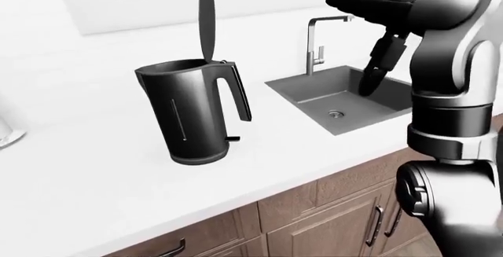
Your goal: Close the lid of the electric kettle.
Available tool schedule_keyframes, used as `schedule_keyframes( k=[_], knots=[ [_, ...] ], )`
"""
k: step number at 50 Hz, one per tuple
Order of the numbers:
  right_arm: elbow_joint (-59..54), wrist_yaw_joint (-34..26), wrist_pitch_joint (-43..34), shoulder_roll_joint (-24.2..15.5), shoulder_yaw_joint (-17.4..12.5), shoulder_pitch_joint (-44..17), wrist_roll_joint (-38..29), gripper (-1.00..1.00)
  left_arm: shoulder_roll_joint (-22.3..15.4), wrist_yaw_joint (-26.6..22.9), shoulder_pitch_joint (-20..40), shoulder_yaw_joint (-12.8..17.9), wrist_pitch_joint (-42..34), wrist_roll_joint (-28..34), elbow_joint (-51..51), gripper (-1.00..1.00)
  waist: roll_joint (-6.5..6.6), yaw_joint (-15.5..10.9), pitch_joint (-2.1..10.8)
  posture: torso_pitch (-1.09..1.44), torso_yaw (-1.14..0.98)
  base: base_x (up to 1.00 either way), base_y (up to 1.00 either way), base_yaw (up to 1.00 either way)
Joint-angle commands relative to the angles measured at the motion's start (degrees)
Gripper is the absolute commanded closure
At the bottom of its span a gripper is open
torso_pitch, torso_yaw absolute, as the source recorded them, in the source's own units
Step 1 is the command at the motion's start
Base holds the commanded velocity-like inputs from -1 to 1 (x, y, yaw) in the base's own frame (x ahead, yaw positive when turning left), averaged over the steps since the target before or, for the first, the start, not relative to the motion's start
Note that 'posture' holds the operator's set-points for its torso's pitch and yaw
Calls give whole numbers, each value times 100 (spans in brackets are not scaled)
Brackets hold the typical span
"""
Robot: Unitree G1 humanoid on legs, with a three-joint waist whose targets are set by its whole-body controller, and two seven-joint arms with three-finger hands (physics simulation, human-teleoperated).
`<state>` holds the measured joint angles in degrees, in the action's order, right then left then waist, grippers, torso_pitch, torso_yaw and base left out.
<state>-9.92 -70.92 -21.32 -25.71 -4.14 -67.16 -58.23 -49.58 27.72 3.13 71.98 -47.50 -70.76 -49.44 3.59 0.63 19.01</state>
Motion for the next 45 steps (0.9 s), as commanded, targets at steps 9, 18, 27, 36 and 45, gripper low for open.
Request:
schedule_keyframes(
  k=[9, 18, 27, 36, 45],
  knots=[
    [4, 35, 270, 274, 97, -258, -279, -100, -107, -11, 59, 20, 106, 26, 27, -100, 29, 20, -18, -60, 0, 0, 0, 0],
    [-317, 136, 445, 595, 221, -333, -492, -100, -87, -16, 59, -11, 125, 45, 30, -100, 49, 24, -16, -60, 0, 0, 0, 0],
    [-913, 467, 528, 982, 367, -590, -647, -100, -77, -29, 56, -1, 126, 48, 40, -100, 73, 16, -12, -60, 0, 0, 0, 0],
    [-1820, 840, 650, 1219, 480, -1119, -721, -100, -83, -17, 44, 22, 133, 5, 43, -100, 94, -5, -12, -60, 0, 0, 0, 0],
    [-2116, 971, 647, 1445, 565, -1246, -747, -100, -83, 10, 51, -6, 156, 1, 55, -100, 92, -28, -5, -60, 0, 0, 0, 0]
  ],
)
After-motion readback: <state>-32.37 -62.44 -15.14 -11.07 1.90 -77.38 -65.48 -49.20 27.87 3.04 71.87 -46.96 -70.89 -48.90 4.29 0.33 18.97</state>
